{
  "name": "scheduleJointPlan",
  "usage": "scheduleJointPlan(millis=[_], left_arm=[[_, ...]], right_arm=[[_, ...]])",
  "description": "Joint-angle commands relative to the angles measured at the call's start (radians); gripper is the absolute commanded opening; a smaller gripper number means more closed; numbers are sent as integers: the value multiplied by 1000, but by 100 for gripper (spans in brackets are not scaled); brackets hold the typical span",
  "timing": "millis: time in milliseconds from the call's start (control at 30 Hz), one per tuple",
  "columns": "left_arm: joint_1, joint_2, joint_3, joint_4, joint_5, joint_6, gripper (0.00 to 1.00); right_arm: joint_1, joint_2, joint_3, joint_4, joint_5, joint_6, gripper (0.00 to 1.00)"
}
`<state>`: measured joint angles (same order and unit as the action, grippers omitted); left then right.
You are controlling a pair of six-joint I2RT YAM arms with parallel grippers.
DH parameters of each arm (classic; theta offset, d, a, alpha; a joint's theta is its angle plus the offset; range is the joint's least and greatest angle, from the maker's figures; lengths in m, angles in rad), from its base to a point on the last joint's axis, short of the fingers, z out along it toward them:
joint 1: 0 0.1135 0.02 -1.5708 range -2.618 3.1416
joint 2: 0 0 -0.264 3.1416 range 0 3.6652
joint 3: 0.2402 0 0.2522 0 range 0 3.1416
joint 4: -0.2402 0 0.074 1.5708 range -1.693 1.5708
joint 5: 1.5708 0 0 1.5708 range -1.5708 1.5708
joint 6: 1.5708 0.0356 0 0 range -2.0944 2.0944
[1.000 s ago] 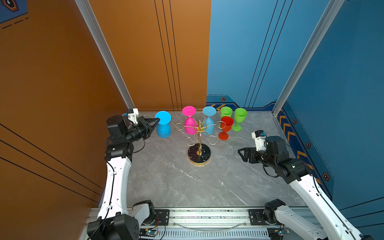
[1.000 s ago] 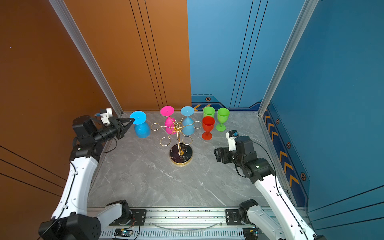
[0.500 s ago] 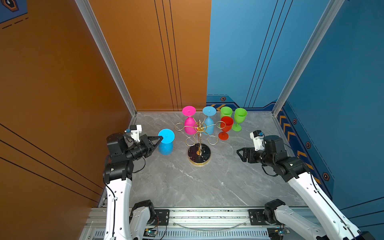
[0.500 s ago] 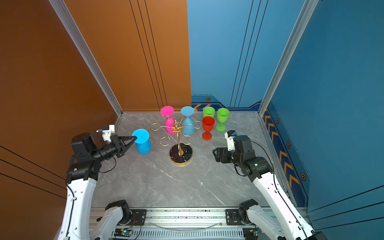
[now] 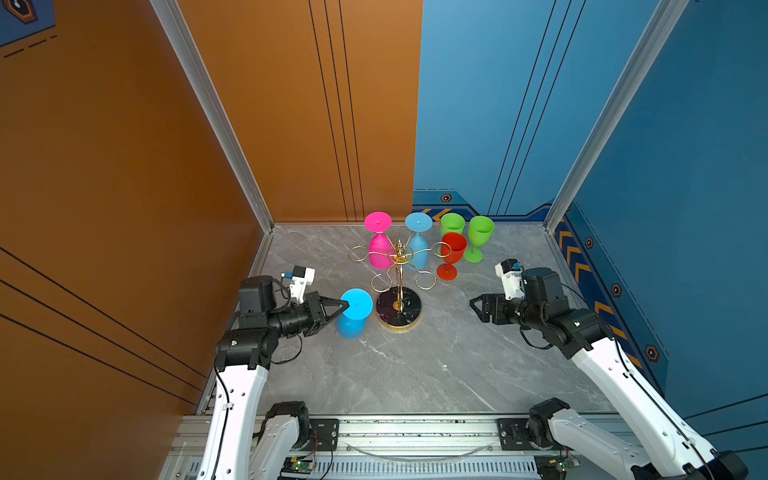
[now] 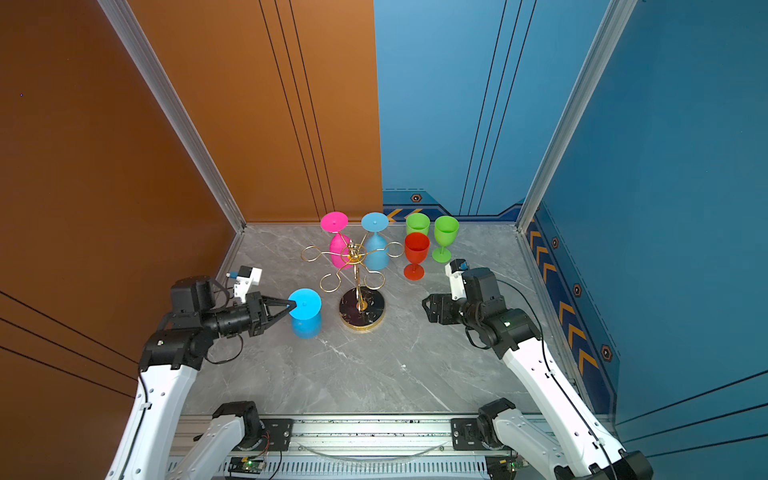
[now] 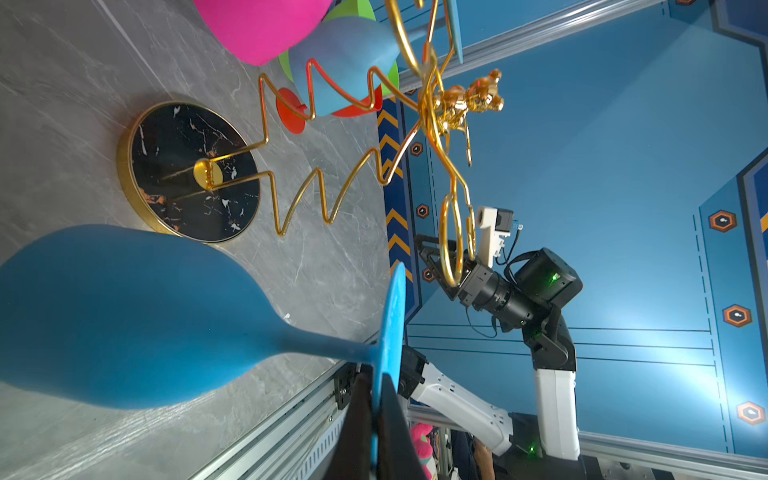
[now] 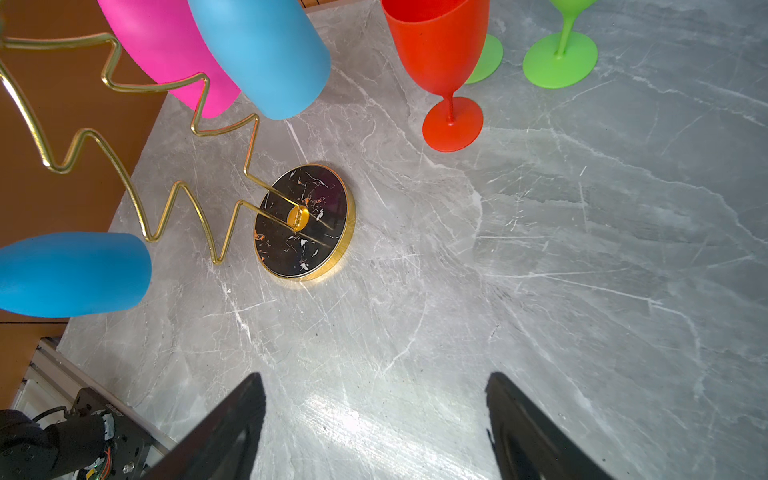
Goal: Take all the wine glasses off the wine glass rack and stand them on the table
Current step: 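Carry the blue glass by its foot toward the right gripper with the left gripper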
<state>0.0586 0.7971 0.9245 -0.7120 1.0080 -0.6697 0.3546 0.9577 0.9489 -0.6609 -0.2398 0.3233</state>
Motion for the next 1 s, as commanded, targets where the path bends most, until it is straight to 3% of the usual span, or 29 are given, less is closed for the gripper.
scheduleJointPlan(millis=[0, 433, 967], left_arm=[[-39, -20, -12, -66, 51, 84, 0], [-266, 27, 12, -66, 58, 134, 0], [-765, 104, 144, -61, -339, 252, 0]], right_arm=[[12, 17, 36, 3, -1, 19, 84], [66, 90, 63, 4, 17, 22, 84], [80, 148, 70, -5, -9, 35, 84]])
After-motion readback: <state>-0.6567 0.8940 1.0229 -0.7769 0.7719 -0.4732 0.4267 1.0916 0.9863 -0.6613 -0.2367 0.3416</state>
